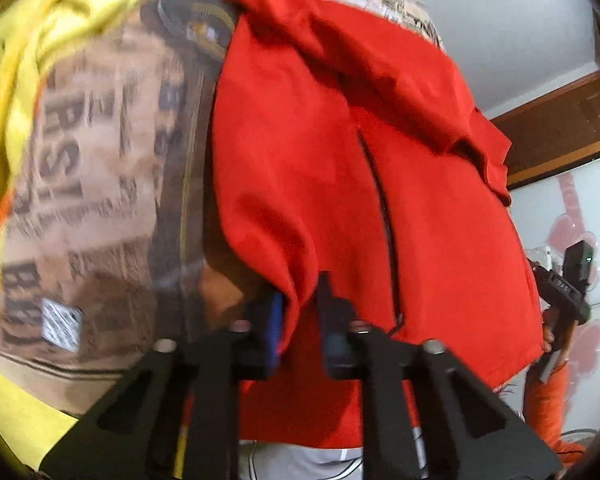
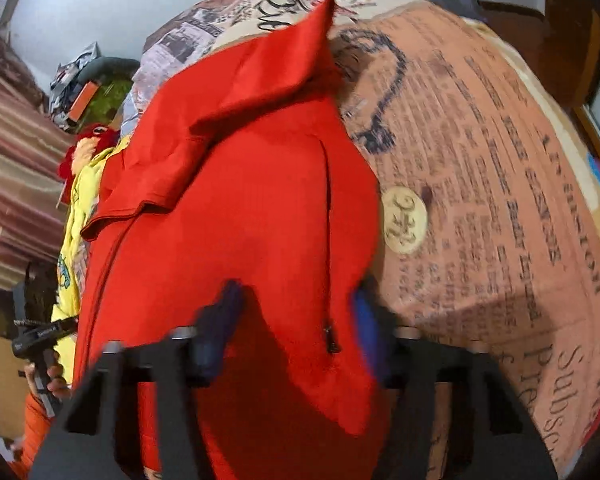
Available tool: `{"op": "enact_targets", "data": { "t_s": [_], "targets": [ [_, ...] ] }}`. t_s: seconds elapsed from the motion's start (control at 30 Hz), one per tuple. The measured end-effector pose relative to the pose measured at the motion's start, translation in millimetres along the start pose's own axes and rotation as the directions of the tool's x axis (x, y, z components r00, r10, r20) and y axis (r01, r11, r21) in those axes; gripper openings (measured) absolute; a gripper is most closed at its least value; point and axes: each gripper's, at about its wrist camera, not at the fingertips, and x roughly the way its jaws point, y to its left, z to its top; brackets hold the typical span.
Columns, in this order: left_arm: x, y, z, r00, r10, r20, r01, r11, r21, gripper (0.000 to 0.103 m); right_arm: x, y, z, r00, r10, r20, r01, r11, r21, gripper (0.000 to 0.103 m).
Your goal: Fold large clothes
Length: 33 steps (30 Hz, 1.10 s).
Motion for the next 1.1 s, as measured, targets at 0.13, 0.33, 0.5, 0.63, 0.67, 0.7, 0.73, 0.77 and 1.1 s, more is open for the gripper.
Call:
{"op": "enact_targets", "data": {
  "t_s": [0.13,0.33,0.5,0.63,0.67,0.7,0.73,0.77,1.1],
  "targets": [
    [-20,-22,15,0.995,-0.041,0.086,0.038,0.998,0.041,0.006,-7,14,11,0.999,0.021,0.046,-0.019,0.999,-0.039,0.014],
    [-53,-60,51,0.976,-0.099,0.192,0.079,0.991,0.112,0.006,-23,25,30,0.990,0.074,0.123,-0.069,0.996,-0.051,0.013],
    [-86,-61,86,0.948,-0.135,0.289,0.099,0.986,0.136,0.006,-28,39,61,0.977,0.108,0.182,-0.097,0.993,-0.066,0.013],
    [-99,-58,121,0.926,-0.121,0.356,0.081,0.989,0.125,0.005,-29,46,95,0.968,0.097,0.232,-0.079,0.993,-0.084,0.012],
    [-101,-56,129,0.924,-0.114,0.365,0.076,0.990,0.117,0.005,-30,46,102,0.965,0.098,0.242,-0.080,0.993,-0.083,0.012],
    [-99,-56,142,0.920,-0.101,0.378,0.065,0.992,0.107,0.006,-29,46,111,0.963,0.098,0.249,-0.080,0.993,-0.081,0.012],
    [-96,-54,151,0.918,-0.090,0.386,0.057,0.994,0.096,0.006,-27,45,120,0.961,0.098,0.257,-0.081,0.994,-0.076,0.012],
    [-92,-52,157,0.917,-0.083,0.390,0.052,0.995,0.089,0.006,-25,44,130,0.959,0.094,0.267,-0.078,0.994,-0.071,0.012],
    [-13,-26,226,0.937,0.046,0.345,-0.054,0.998,0.012,0.006,48,15,190,0.975,0.032,0.221,-0.038,0.999,0.026,0.012]
  ]
}}
